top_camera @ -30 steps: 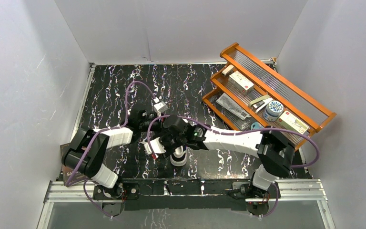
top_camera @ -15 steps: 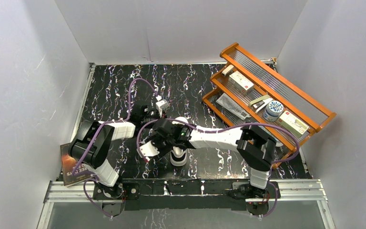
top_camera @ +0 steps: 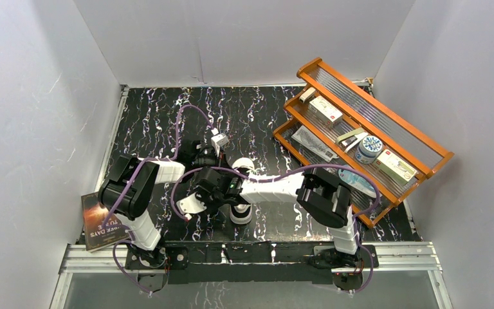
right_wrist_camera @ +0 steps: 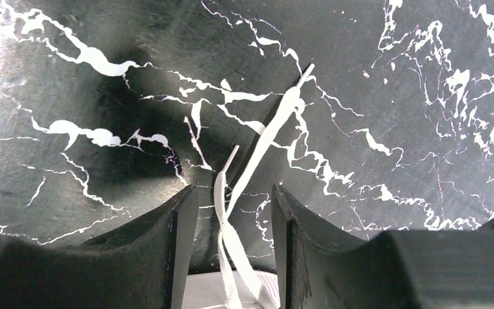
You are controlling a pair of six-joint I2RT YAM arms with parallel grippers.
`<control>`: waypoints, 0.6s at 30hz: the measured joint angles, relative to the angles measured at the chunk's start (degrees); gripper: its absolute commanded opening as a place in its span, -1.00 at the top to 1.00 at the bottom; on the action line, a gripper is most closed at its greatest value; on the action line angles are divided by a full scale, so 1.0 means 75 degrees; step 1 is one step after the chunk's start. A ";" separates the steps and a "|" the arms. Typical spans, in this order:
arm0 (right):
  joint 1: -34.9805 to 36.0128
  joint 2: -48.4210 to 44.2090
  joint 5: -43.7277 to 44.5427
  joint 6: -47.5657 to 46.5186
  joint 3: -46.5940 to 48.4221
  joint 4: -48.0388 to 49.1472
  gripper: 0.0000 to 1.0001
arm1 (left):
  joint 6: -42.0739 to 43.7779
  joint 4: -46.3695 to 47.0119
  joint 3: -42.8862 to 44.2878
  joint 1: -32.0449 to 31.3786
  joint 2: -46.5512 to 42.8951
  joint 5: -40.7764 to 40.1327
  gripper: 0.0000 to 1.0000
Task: Tie the shoes
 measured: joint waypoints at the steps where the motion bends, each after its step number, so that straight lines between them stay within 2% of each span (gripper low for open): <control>1: 0.0006 0.0038 0.0082 0.0009 0.0017 0.0023 -0.02 | -0.0017 0.0012 0.0012 0.0000 0.0015 0.0003 1.00; 4: 0.0015 0.0125 0.0268 0.0017 0.0038 0.0140 0.05 | -0.0032 0.0035 0.0035 0.0006 0.0038 -0.0029 1.00; 10: 0.0015 0.0146 0.0417 -0.0052 0.0038 0.0184 0.07 | -0.0017 0.0023 0.0079 0.0015 0.0061 -0.0035 1.00; 18: 0.0000 0.0213 0.0134 0.0160 0.0047 0.0032 -0.15 | -0.0009 -0.0023 0.0213 0.0146 0.0312 0.0192 1.00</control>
